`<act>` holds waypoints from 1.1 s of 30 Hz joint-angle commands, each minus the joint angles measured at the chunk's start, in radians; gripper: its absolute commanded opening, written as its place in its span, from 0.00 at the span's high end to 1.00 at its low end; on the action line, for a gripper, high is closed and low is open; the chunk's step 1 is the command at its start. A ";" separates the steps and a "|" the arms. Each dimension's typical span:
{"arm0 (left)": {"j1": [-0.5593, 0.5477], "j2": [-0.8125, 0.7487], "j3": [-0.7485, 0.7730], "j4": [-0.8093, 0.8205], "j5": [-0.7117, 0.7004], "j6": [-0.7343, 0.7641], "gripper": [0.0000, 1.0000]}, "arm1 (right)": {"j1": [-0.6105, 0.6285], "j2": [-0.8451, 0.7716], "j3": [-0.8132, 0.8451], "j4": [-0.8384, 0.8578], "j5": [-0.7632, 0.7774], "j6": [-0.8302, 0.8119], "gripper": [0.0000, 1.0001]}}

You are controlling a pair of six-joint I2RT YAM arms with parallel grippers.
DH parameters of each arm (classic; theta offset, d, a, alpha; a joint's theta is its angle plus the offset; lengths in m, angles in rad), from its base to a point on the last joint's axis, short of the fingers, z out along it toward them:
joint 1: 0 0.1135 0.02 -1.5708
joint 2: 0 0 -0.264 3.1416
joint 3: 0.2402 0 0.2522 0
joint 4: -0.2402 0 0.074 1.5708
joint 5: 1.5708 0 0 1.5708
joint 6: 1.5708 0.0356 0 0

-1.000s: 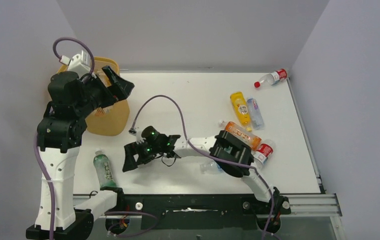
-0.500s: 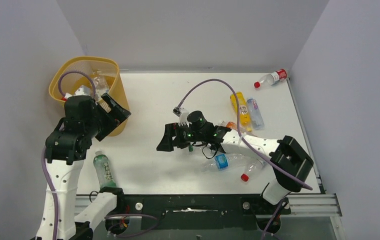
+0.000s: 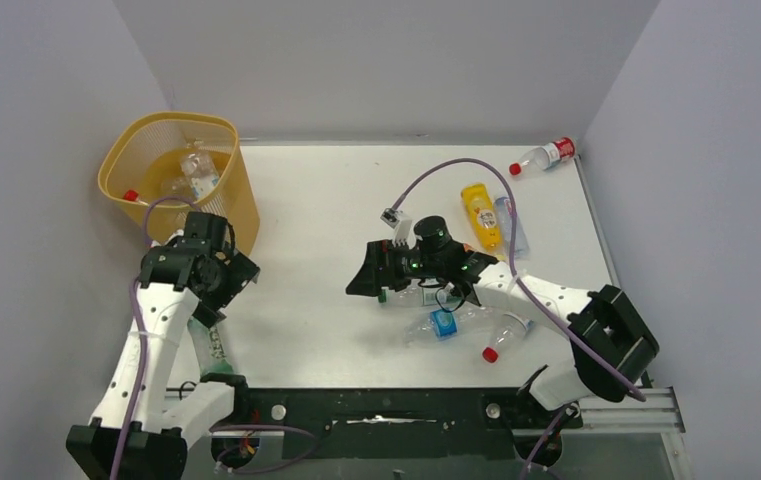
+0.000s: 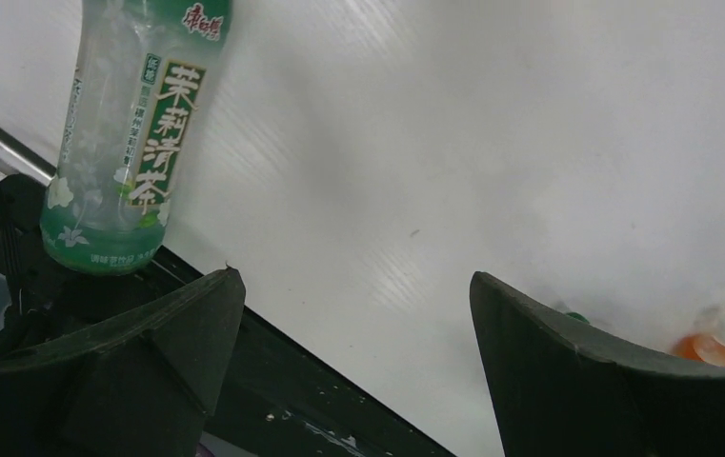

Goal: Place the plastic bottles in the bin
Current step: Adjust the plastic bottle at the corner of the board.

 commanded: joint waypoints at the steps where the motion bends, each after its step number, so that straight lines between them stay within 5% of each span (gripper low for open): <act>1: 0.023 0.099 -0.081 0.062 -0.039 -0.010 0.10 | -0.039 -0.074 -0.029 0.068 -0.076 -0.039 0.02; 13: 0.303 0.157 -0.128 0.070 -0.055 0.199 0.07 | -0.073 -0.122 -0.085 0.132 -0.117 -0.036 0.02; 33: 0.407 0.143 -0.243 -0.074 -0.220 -0.020 0.02 | -0.077 -0.152 -0.112 0.112 -0.152 -0.059 0.02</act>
